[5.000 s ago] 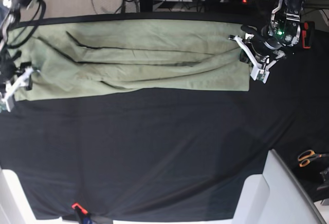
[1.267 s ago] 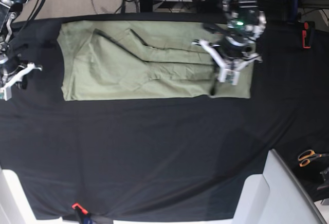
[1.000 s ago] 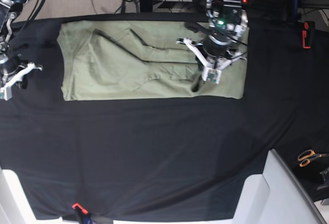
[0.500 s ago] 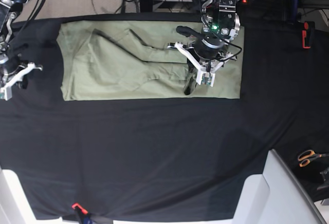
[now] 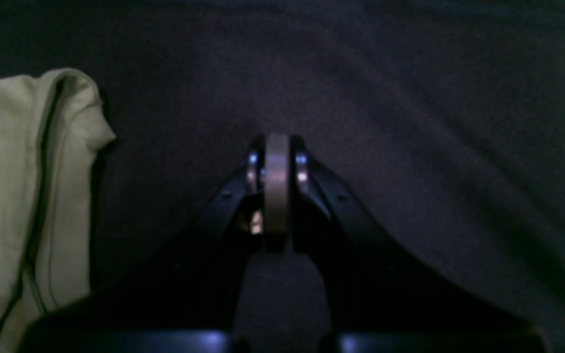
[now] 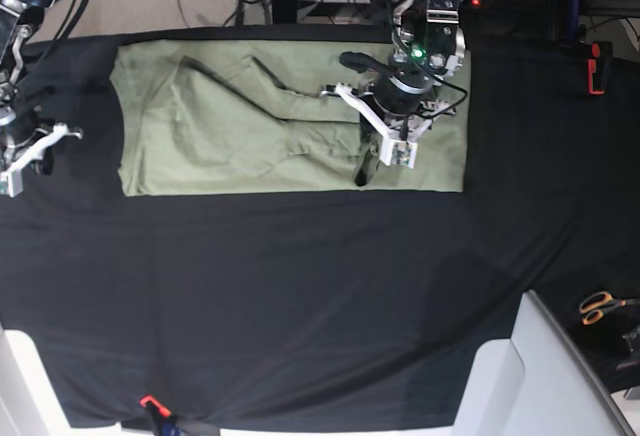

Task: Fold the T-shirt properly
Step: 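Press and smooth the folded shirt with the left gripper, then lift away, then grasp the shirt's sleeve end with the right gripper and fold it inward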

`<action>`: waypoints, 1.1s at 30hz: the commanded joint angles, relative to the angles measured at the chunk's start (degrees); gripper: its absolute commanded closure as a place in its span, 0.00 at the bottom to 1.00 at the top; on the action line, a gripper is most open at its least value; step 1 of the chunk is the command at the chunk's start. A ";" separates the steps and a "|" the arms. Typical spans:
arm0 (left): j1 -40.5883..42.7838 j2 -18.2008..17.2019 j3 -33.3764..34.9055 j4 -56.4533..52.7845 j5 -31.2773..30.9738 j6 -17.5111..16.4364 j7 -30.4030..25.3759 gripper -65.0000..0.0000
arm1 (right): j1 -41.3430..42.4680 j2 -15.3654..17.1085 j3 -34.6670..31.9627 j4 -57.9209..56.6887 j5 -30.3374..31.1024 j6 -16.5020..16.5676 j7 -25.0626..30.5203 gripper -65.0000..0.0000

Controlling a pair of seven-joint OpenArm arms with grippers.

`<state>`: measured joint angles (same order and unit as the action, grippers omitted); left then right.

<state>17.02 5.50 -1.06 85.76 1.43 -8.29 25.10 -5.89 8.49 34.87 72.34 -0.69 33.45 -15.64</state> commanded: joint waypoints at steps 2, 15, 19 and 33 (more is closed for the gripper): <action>0.00 0.26 1.37 2.11 -0.60 -0.36 -0.18 0.80 | 0.66 0.87 0.16 1.12 0.47 0.09 1.35 0.98; -0.09 -4.05 4.27 10.38 -26.00 -0.63 12.92 0.28 | 0.66 0.87 0.16 1.12 0.47 0.09 1.35 0.98; -0.18 -7.30 7.70 10.90 -38.84 -0.45 12.92 0.29 | 0.75 0.87 0.16 1.12 0.47 0.09 1.35 0.98; 9.05 -18.64 -6.98 23.04 -38.75 -0.28 13.01 1.00 | 0.31 0.87 0.07 1.12 0.47 0.09 1.27 0.98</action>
<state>26.39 -13.04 -8.05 107.63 -36.29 -8.10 39.24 -5.93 8.49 34.79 72.34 -0.73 33.47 -15.68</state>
